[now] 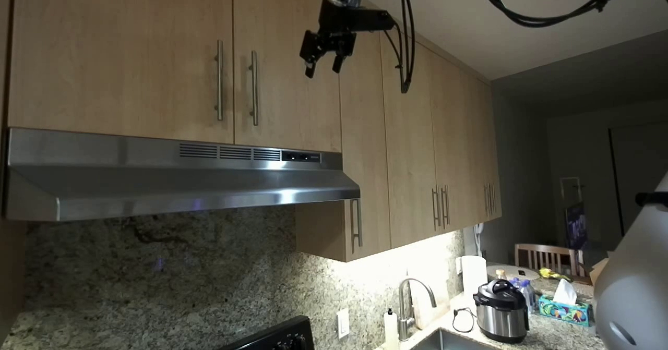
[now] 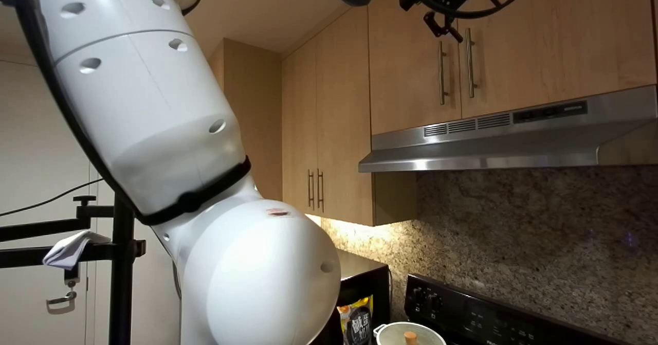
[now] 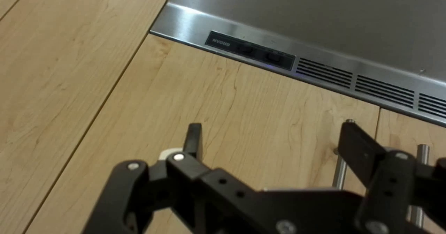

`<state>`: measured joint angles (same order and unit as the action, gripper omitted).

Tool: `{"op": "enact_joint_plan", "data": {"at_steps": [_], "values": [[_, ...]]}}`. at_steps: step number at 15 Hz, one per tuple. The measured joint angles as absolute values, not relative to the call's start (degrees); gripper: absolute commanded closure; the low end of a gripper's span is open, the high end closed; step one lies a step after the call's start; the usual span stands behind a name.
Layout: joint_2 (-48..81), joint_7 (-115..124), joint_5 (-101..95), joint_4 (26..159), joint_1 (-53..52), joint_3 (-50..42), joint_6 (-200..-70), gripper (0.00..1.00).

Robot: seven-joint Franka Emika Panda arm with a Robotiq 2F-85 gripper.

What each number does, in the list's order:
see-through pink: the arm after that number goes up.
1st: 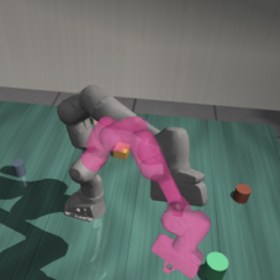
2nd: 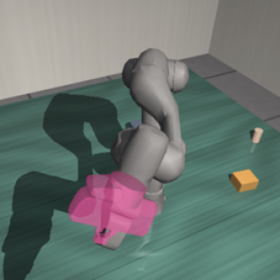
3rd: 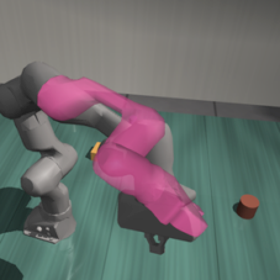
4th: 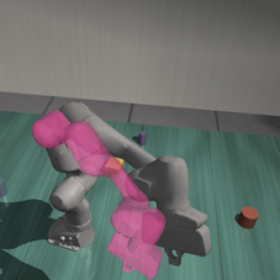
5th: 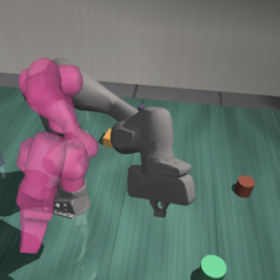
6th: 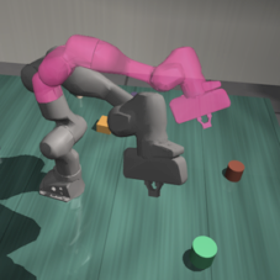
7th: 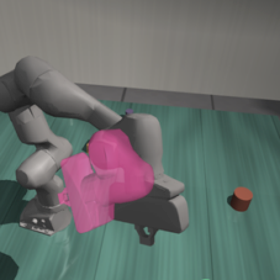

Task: Open the right door of the cabinet

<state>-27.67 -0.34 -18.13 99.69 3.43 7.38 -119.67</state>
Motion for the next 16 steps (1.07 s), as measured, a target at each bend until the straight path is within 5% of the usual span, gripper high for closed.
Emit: {"op": "enact_joint_plan", "data": {"at_steps": [16], "values": [[-23.09, 10.1, -18.59, 94.25, 2.0, 14.08, -113.79, 0.0]]}}
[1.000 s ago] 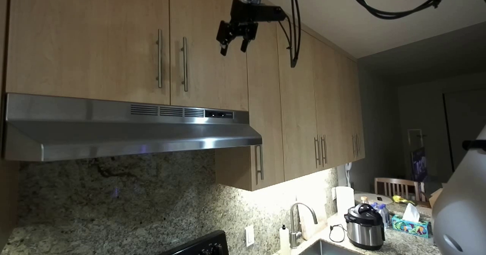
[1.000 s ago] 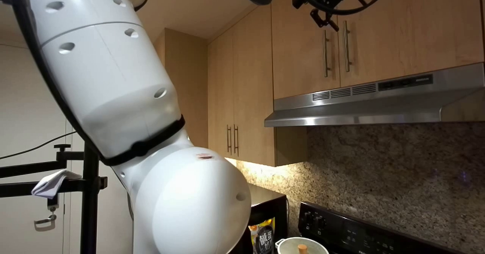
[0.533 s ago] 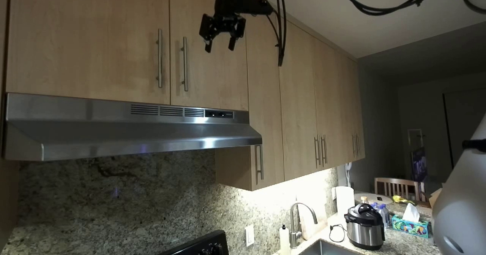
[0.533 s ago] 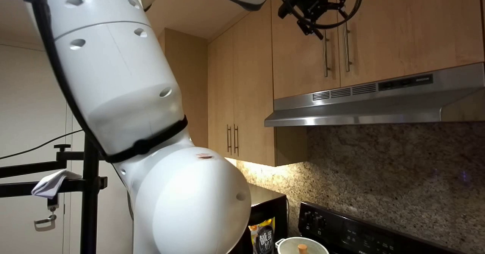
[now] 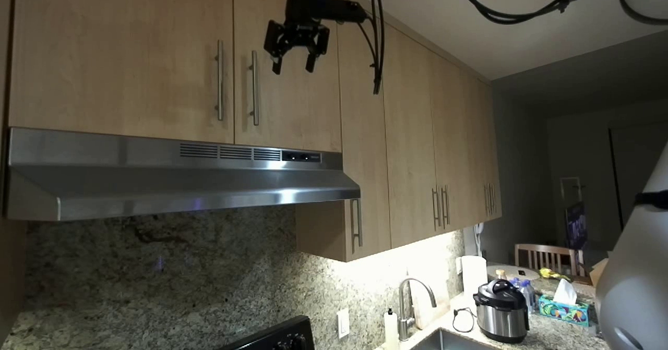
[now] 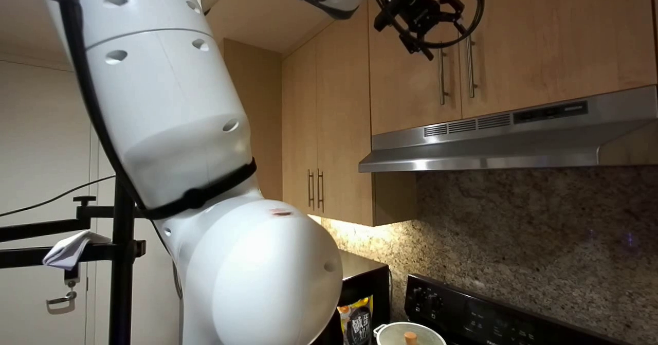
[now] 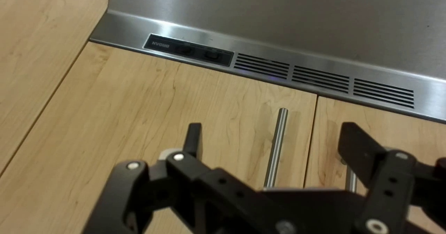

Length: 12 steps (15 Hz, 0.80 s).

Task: Open the right door of the cabinet

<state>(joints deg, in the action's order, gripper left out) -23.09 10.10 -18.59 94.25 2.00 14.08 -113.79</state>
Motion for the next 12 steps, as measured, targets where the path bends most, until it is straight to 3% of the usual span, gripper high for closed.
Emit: {"op": "enact_joint_plan", "data": {"at_steps": [12], "values": [[-14.81, 23.32, -36.79, 88.87, 1.97, 20.52, -113.76, 0.0]]}}
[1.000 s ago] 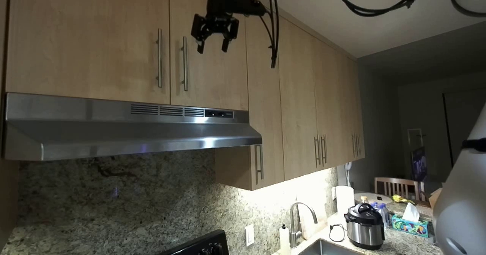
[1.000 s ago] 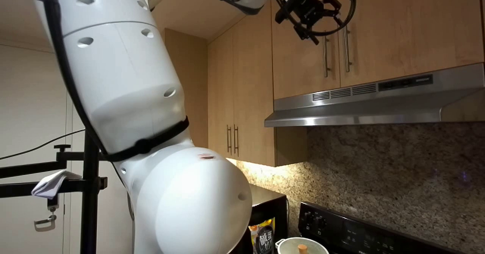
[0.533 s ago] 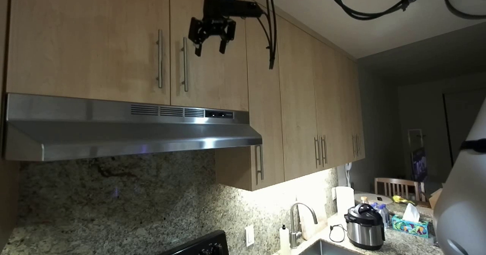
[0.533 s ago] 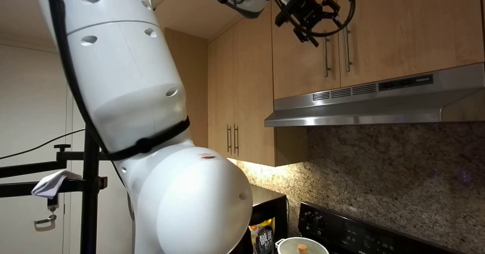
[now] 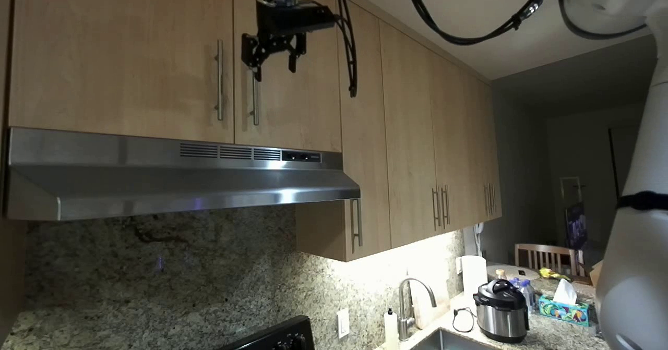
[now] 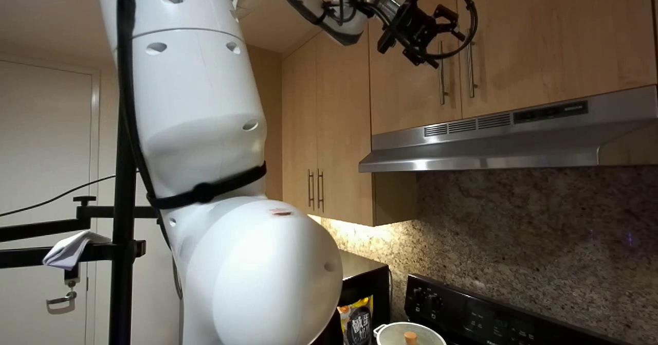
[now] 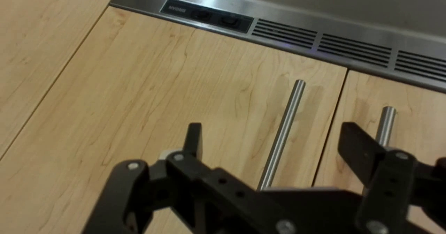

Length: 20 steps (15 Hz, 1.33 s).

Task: Open the right door of the cabinet

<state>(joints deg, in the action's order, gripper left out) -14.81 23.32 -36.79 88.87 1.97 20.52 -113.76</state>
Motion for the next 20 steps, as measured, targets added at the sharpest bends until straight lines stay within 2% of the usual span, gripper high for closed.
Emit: {"op": "enact_joint_plan", "data": {"at_steps": [10, 20], "values": [[-4.46, 42.23, -47.67, 77.27, -3.73, 20.66, -108.16, 0.0], [1.2, 54.11, -59.13, 74.47, -5.26, 19.91, -106.47, 0.0]]}}
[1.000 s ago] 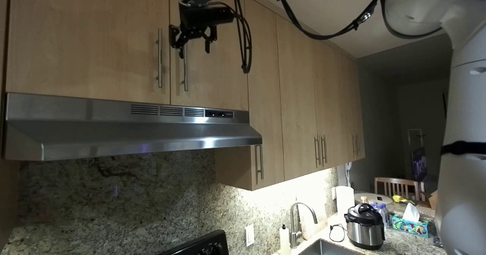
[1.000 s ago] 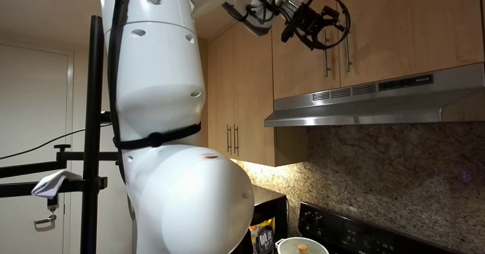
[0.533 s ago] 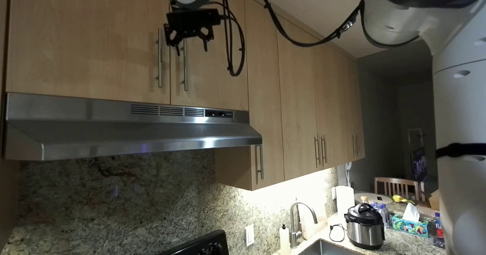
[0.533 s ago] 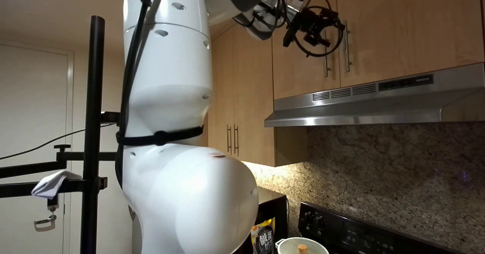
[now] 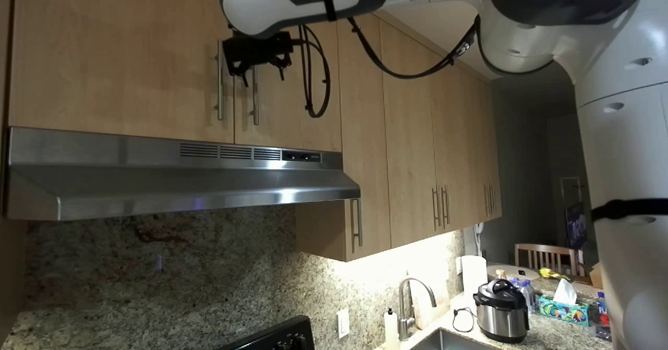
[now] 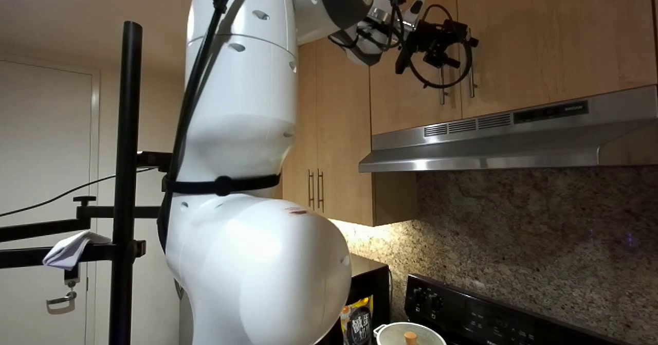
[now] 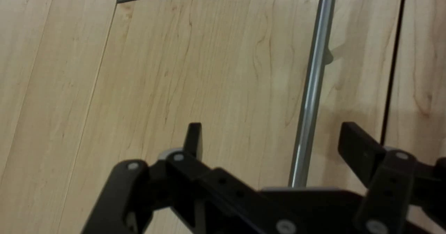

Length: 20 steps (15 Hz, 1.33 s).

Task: Open the right door of the cabinet

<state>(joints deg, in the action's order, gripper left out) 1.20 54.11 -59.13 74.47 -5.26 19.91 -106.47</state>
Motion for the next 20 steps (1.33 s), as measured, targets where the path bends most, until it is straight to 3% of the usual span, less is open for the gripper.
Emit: {"op": "enact_joint_plan", "data": {"at_steps": [13, 20], "values": [[5.57, 57.86, -64.67, 70.43, -5.36, 18.37, -106.2, 0.0], [10.13, 58.76, -72.59, 66.34, -8.48, 18.51, -99.56, 0.0]]}}
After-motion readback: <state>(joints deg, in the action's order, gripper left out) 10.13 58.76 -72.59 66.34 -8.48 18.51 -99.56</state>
